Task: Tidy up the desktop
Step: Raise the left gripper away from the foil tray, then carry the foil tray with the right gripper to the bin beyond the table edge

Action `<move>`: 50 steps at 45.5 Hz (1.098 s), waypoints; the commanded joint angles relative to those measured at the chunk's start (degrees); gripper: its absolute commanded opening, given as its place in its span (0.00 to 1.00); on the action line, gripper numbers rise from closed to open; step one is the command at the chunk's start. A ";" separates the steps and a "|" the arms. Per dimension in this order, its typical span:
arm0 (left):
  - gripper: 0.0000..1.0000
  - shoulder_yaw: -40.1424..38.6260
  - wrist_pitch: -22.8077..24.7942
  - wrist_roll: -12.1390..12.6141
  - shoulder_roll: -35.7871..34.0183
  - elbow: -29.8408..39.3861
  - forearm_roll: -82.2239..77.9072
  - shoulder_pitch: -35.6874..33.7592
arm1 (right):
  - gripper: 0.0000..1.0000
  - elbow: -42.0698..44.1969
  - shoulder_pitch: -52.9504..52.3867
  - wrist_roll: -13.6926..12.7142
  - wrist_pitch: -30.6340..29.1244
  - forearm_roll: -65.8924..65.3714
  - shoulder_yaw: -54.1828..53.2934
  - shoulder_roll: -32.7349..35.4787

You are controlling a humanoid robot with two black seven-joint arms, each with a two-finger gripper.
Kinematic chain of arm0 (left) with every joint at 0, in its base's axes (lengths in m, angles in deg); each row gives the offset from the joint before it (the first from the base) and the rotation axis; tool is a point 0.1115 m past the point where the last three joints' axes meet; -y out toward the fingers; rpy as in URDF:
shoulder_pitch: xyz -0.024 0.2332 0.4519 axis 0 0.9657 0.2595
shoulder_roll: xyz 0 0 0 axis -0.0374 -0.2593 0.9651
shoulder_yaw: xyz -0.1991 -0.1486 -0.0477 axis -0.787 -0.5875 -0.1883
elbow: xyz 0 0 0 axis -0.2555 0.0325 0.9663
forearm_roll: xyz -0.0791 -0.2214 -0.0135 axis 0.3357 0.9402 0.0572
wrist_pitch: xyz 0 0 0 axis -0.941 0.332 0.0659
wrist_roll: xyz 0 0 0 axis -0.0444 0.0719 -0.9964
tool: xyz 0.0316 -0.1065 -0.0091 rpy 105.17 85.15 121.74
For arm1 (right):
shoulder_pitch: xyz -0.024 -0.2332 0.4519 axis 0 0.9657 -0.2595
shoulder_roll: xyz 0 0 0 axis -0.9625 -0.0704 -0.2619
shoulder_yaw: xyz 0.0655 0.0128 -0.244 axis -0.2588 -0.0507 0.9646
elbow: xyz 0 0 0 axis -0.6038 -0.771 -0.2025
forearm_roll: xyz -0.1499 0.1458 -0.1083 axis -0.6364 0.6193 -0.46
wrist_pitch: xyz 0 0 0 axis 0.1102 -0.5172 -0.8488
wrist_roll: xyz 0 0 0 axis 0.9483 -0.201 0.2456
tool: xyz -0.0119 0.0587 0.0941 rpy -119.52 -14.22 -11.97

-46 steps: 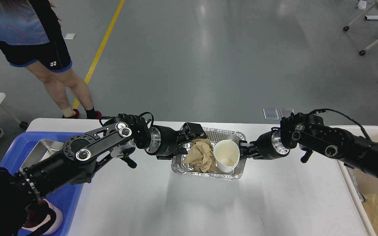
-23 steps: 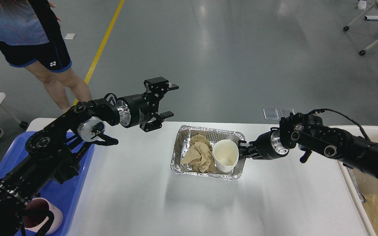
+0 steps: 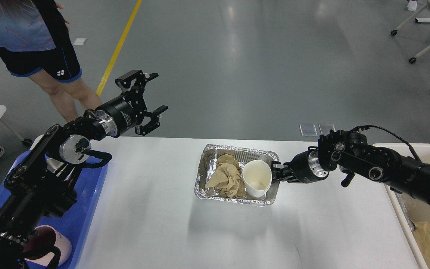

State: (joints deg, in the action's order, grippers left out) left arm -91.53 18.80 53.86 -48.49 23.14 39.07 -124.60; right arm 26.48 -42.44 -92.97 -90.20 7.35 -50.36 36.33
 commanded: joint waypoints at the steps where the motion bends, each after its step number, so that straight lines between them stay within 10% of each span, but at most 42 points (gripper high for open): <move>1: 0.93 -2.76 -1.73 -0.18 1.30 -1.59 2.87 0.18 | 0.00 0.00 0.00 0.00 0.00 0.00 0.01 0.06; 20: 0.93 -10.93 -2.52 -1.85 4.12 -4.85 3.22 2.37 | 0.00 0.00 0.09 0.00 0.17 0.00 -0.08 0.33; 32: 0.93 -12.25 -2.52 -8.97 3.77 -4.85 3.22 7.03 | 0.00 -0.18 0.09 0.09 0.26 0.35 -1.14 3.93; 50: 0.93 -11.90 -2.52 -9.59 3.85 -4.94 3.22 8.35 | 0.00 -2.20 6.23 0.44 -1.15 5.36 -10.89 25.98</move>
State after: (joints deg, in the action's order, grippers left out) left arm -103.52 16.31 44.27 -44.67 18.22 42.29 -116.77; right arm 24.03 -39.97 -92.52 -91.37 10.53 -58.34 56.18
